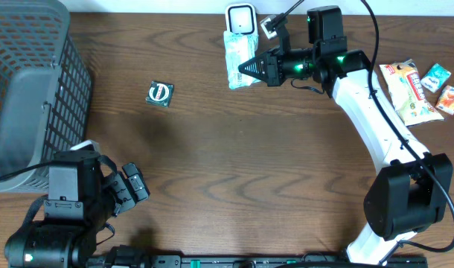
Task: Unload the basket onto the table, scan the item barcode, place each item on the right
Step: 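Hold the wipes pack still beside the scanner window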
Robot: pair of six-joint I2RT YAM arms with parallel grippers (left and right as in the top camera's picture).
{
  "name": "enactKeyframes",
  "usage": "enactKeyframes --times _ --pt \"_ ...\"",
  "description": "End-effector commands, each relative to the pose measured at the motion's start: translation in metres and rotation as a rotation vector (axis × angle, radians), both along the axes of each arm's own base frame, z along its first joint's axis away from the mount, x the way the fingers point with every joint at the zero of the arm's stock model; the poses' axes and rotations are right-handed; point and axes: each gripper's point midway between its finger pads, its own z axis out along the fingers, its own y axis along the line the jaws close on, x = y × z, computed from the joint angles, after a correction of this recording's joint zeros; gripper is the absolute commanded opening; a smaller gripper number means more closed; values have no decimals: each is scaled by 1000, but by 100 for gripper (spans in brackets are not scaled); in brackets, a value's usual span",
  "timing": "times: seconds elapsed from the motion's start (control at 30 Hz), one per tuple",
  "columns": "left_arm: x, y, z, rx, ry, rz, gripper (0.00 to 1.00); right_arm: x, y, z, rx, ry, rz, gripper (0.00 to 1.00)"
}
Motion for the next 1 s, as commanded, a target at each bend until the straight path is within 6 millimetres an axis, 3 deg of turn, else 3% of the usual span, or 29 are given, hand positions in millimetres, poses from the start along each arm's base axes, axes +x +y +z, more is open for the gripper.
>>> enactKeyframes --times 0.0,0.97 --pt "0 1 0 2 2 6 98 -5 3 4 14 -17 28 1" --pt "0 1 0 2 2 6 98 -3 3 -3 -27 -12 1 1"
